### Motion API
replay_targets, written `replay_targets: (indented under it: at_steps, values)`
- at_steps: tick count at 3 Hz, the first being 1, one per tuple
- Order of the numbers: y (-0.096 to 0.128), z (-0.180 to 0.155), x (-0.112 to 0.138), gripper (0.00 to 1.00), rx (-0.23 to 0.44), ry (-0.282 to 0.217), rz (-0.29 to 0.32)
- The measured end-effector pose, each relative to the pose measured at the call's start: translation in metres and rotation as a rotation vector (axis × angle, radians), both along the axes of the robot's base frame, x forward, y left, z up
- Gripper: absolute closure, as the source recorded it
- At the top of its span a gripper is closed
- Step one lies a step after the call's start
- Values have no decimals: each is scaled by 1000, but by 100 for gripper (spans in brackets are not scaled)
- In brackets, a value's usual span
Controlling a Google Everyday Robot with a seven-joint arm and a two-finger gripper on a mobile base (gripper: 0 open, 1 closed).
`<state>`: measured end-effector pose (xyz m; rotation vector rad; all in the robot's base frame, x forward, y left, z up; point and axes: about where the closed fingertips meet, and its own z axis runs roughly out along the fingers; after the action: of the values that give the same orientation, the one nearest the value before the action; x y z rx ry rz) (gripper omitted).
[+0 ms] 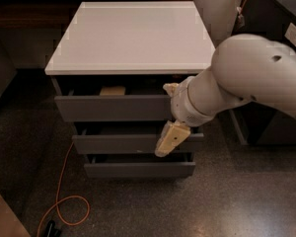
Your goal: Pick sponge from top drawer and place on counter
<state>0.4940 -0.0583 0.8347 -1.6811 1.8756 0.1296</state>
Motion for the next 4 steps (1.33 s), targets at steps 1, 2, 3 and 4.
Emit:
replay_targets:
  at_steps: [1,2,3,4]
  values:
    - [22,-25,12,0,11,-19,30]
    - [35,-54,34,0,13,-24,52]
    - [37,-87,68,0,0,-22,64]
    - [32,-129,112,0,-21,-8,71]
